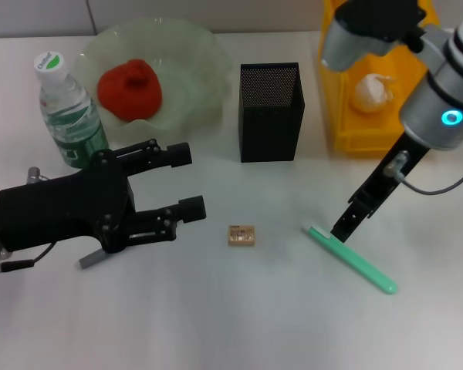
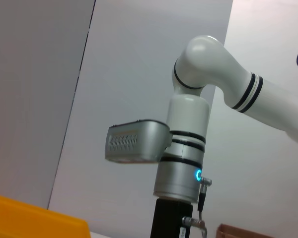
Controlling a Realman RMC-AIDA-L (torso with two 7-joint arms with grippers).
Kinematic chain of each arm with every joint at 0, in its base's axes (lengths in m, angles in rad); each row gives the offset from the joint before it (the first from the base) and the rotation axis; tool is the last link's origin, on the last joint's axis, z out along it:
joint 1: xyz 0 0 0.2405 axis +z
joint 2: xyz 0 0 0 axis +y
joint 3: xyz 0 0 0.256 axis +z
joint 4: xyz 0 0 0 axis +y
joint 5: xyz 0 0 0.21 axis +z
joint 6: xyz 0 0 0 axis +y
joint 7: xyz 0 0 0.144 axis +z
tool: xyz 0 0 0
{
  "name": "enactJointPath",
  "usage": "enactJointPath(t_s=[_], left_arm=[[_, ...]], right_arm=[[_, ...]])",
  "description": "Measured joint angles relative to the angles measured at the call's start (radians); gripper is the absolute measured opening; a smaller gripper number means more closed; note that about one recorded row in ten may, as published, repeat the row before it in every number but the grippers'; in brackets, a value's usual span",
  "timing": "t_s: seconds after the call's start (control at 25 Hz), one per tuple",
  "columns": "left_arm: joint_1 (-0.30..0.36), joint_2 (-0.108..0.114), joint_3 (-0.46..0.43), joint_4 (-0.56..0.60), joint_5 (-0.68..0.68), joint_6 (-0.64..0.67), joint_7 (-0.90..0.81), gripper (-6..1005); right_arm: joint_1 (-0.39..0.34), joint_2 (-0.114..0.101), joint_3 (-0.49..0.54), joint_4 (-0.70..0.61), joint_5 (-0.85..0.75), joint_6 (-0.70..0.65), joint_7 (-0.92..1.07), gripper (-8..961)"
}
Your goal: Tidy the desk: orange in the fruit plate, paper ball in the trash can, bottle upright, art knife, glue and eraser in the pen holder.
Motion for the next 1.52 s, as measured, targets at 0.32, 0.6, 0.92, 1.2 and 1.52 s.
enactJointPath(t_s=[0.32, 0.6, 0.92, 1.2, 1.52], left_arm=[[-0.001, 0.000, 0.000, 0.000, 0.000, -0.010, 0.000, 778], [-0.008, 0.000, 0.002, -0.020, 0.000, -0.013, 0.034, 778], [-0.010, 0.000, 0.003, -0.028, 0.000, -0.014, 0.038, 778], [-0.009, 0.000, 0.003, -0.028, 0.000, -0.014, 0.038, 778], [-0.009, 0.000, 0.003, -0.028, 0.000, -0.015, 0.038, 778]], right_arm=[[0.027, 0.004, -0.072, 0.112, 0.005, 0.100, 0.000, 735], [0.024, 0.006, -0.125, 0.143, 0.012, 0.147, -0.003, 734], [0.022, 0.008, -0.170, 0.184, 0.062, 0.193, -0.003, 733], [0.020, 0.008, -0.189, 0.193, 0.074, 0.212, -0.004, 709], [0.018, 0.008, -0.201, 0.208, 0.076, 0.217, -0.006, 584]])
